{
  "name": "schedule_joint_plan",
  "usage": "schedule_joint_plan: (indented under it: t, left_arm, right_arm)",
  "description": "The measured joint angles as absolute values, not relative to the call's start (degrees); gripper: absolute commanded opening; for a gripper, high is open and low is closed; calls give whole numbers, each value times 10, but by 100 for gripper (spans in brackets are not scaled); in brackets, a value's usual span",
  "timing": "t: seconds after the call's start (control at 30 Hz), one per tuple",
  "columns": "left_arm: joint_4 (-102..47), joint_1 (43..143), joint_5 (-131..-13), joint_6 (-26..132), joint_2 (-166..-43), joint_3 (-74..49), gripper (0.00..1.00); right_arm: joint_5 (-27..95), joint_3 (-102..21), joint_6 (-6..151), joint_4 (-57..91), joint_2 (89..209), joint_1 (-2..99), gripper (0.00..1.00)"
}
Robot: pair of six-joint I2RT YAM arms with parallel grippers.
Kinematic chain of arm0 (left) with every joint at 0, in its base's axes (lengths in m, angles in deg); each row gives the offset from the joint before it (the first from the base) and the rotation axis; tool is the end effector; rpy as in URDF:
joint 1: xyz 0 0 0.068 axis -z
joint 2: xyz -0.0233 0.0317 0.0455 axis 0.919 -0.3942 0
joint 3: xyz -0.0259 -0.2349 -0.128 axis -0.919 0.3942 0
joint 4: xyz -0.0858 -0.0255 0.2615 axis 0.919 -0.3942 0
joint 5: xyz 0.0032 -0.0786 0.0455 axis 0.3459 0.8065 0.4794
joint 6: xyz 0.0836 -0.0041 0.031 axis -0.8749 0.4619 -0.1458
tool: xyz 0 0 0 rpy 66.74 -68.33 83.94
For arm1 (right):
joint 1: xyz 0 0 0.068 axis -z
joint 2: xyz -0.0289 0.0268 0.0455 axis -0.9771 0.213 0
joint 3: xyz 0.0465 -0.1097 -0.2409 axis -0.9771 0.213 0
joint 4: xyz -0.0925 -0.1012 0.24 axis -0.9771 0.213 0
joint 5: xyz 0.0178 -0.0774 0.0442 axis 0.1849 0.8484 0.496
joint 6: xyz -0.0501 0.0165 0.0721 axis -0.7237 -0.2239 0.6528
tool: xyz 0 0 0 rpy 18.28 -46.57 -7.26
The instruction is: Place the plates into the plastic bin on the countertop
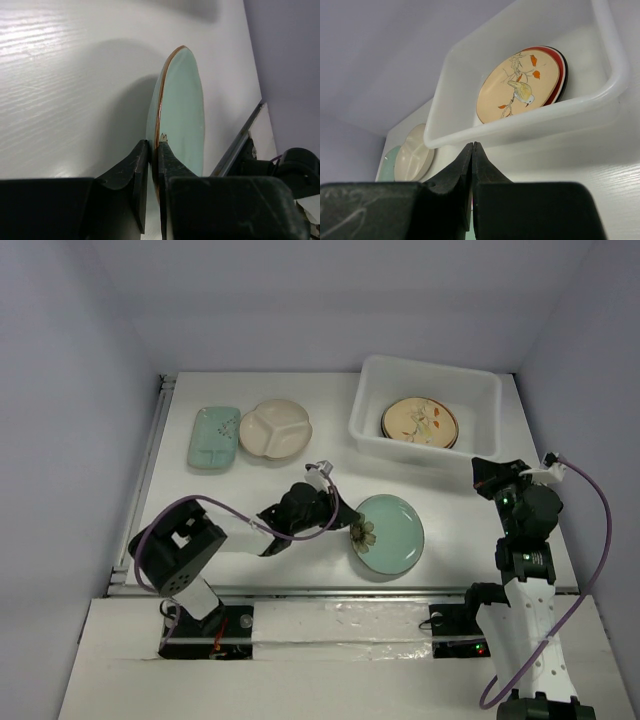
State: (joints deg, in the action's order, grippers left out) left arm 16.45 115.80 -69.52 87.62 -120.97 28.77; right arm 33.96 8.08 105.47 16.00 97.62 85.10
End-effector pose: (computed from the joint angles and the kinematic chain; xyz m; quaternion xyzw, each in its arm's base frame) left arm 0.2214 -0.2778 0.1378 0.0743 0.7865 -0.5015 0.3526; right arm 0.2098 -0.0170 0.2858 0.2471 0.6753 0.2376 0.6531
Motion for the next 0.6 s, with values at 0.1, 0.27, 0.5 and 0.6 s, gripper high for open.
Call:
schedule_joint_plan:
  t: [0.1, 0.27, 0.5, 0.6]
  left_arm:
    - [161, 1142, -688, 876, -1171, 296, 0]
    - [150, 1107, -662, 876, -1099, 296, 0]
    - [128, 1065, -631, 876, -1047, 262, 0]
    - [105, 1053, -621, 875, -1048, 223, 0]
  right_arm:
    - [340, 81, 1055, 160, 976, 851, 4]
    - [347, 81, 1055, 161, 972, 851, 4]
    - [350, 81, 1055, 162, 969, 851, 4]
    - [353, 81, 1055, 165, 966, 851, 5]
